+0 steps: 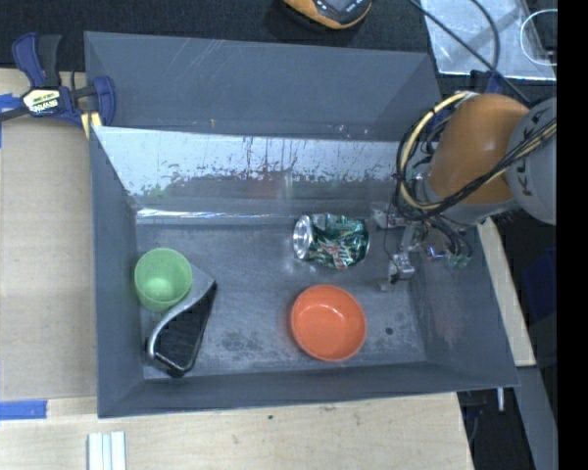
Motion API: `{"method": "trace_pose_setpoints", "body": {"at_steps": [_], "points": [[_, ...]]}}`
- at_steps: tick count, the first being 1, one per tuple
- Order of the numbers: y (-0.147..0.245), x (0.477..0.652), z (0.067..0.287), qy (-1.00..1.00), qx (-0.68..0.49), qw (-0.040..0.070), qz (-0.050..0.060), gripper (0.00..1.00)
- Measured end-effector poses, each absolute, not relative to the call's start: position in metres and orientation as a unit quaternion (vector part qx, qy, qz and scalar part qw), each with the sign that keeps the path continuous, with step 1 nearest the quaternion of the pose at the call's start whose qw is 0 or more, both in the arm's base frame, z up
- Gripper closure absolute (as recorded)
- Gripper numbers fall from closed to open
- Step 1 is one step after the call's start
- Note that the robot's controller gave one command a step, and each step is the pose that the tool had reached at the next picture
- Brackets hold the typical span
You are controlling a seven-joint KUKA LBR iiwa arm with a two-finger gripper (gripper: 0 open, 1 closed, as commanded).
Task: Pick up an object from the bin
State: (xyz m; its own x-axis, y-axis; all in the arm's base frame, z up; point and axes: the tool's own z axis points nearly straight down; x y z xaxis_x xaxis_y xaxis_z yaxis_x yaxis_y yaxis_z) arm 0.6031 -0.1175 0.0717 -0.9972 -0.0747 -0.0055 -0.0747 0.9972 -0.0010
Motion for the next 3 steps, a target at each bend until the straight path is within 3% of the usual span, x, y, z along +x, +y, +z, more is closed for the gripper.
{"method": "trace_pose_setpoints", "body": {"at_steps": [1,2,3], "points": [[-0.107,0.599,0.085,0.967,-0.254,0.004,-0.001,0.00],[-0.118,0.562,0.079,0.972,-0.235,0.003,-0.001,0.00],[-0.070,0.598,0.073,0.965,-0.263,0.006,-0.002,0.00]]}}
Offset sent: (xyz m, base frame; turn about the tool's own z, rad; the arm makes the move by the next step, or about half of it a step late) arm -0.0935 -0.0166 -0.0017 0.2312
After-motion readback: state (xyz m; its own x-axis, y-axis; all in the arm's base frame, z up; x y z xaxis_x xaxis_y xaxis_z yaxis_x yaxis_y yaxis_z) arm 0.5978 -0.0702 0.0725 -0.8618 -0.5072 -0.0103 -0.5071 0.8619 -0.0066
